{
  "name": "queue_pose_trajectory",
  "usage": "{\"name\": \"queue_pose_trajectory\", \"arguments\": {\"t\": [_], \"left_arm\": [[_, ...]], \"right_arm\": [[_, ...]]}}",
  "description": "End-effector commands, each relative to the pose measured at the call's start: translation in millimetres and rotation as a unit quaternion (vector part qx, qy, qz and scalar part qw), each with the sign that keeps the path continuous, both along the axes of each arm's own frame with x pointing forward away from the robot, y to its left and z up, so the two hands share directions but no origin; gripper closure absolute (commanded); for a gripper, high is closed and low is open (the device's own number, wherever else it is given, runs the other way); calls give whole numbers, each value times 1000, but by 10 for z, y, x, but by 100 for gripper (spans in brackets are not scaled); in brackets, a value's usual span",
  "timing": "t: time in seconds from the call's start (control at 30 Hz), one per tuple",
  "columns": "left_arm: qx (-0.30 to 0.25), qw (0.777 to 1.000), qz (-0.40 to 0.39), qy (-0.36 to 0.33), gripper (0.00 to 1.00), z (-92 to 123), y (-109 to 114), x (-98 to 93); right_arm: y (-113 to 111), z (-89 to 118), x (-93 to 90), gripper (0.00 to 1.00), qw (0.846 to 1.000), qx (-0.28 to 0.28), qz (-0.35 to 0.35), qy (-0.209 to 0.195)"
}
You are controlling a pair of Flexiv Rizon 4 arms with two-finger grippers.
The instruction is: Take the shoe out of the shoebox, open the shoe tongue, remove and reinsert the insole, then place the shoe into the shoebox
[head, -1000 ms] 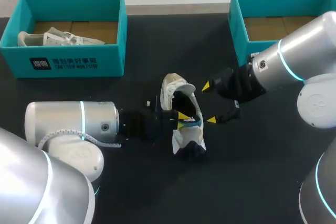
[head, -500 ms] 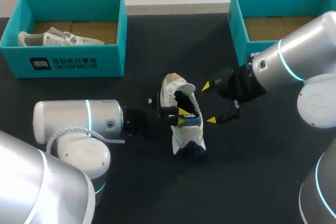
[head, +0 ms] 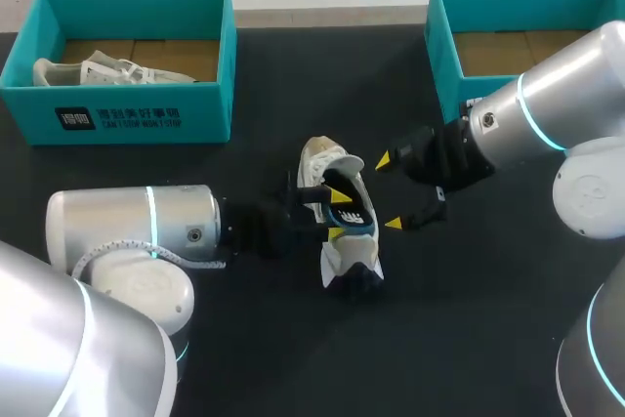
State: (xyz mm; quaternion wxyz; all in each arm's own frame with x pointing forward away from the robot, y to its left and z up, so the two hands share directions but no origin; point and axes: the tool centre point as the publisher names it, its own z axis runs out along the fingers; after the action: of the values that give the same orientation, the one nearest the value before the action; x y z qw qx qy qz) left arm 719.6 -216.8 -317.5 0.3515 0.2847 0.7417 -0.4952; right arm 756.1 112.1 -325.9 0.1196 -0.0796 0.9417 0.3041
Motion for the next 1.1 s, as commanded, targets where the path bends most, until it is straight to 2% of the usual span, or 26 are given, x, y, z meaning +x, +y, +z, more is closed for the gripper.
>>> {"name": "queue_pose_trajectory", "arguments": {"t": [0.03,0.07,0.13,0.17,0.47,0.7,0.73,0.77,0.83,0.87,1.1], "left_arm": [[-3,1000,-5,2,67,-40,25,-73],[-2,1000,-8,5,69,-63,6,-77],[1,1000,-13,8,86,-115,-36,-86],[2,1000,-13,9,100,-143,-51,-82],[25,999,-12,21,100,-374,-85,45],[33,999,-2,19,100,-418,-16,96],[33,999,-3,19,98,-396,-9,81],[30,999,-9,21,83,-367,-10,63],[25,999,-13,19,44,-292,-4,27],[21,999,-16,19,29,-253,3,13],[14,999,-38,28,0,6,92,-45]], "right_arm": [[8,-7,-9,0,1000,0,-1,-1],[8,-7,-9,0,1000,0,-1,-1],[8,-7,-9,0,1000,0,-1,-1],[8,-7,-9,0,1000,0,-1,-1],[8,-7,-9,0,1000,0,-1,-1],[8,-7,-9,0,1000,0,-1,-1],[8,-7,-9,0,1000,0,-1,-1],[8,-7,-9,0,1000,0,-1,-1],[8,-7,-9,0,1000,0,-1,-1],[8,-7,-9,0,1000,0,-1,-1],[8,-7,-9,0,1000,0,-1,-1]]}}
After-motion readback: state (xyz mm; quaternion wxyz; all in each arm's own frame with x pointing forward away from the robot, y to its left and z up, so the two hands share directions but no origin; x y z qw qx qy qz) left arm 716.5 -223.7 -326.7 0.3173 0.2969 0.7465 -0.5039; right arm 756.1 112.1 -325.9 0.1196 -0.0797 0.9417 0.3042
